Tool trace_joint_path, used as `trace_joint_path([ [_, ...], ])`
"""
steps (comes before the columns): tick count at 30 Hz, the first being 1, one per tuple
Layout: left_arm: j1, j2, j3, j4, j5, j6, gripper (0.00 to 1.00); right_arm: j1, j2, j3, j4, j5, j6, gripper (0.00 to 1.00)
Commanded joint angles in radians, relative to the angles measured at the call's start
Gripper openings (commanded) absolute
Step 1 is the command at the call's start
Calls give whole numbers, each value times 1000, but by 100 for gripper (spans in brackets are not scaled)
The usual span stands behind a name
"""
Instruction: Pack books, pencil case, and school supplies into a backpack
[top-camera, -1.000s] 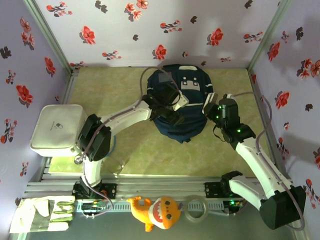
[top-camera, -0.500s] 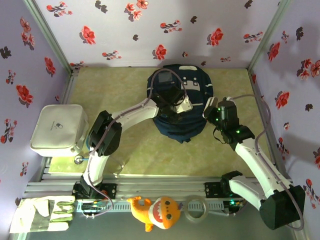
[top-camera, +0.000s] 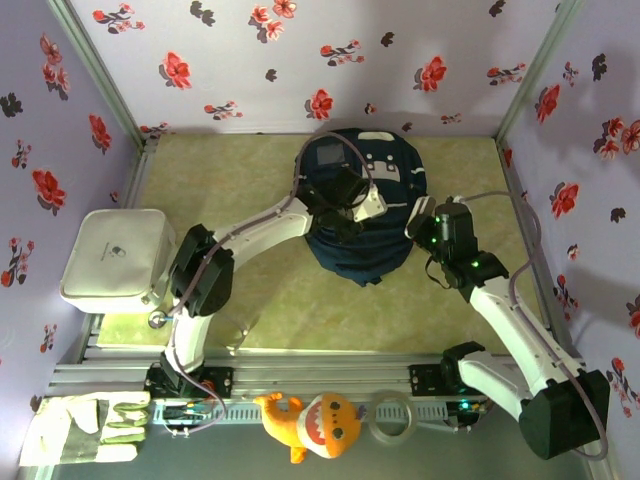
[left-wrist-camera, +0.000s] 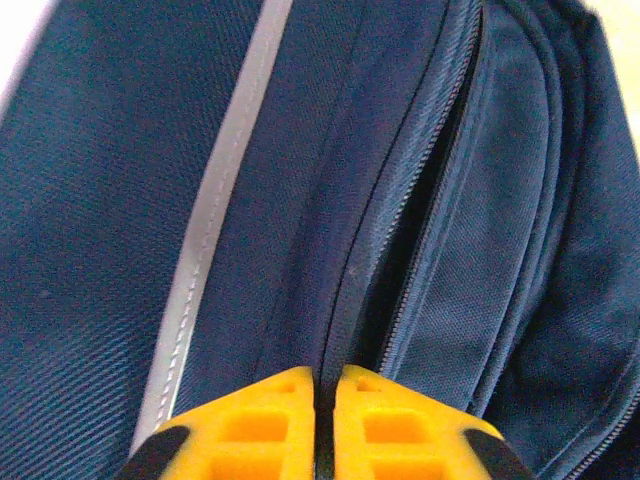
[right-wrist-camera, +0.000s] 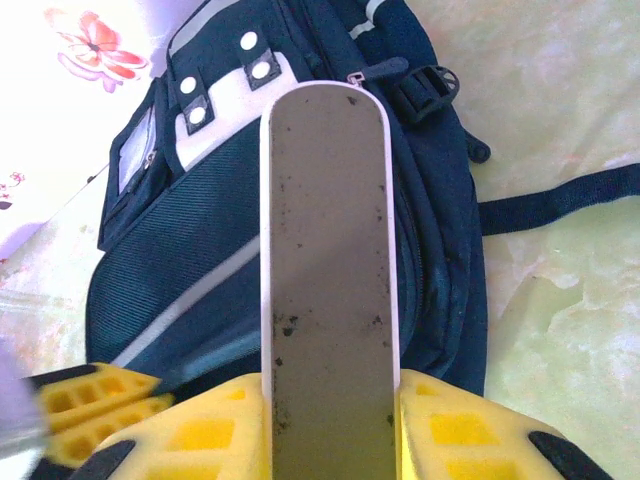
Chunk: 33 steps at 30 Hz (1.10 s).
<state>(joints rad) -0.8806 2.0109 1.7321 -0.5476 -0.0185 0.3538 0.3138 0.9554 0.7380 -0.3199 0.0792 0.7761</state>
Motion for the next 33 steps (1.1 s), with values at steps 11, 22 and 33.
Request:
trace_joint_path([
  [11,25,-122,34,108,79,-234,0,-7,-72,-65,53,4,77,26],
  [22,5,-149,159,114,161,-373,0,15,15,-159,417,-265,252,26],
  [33,12,-119,242,93,184,-465,0,50,245,-32,523,-218,338,26],
])
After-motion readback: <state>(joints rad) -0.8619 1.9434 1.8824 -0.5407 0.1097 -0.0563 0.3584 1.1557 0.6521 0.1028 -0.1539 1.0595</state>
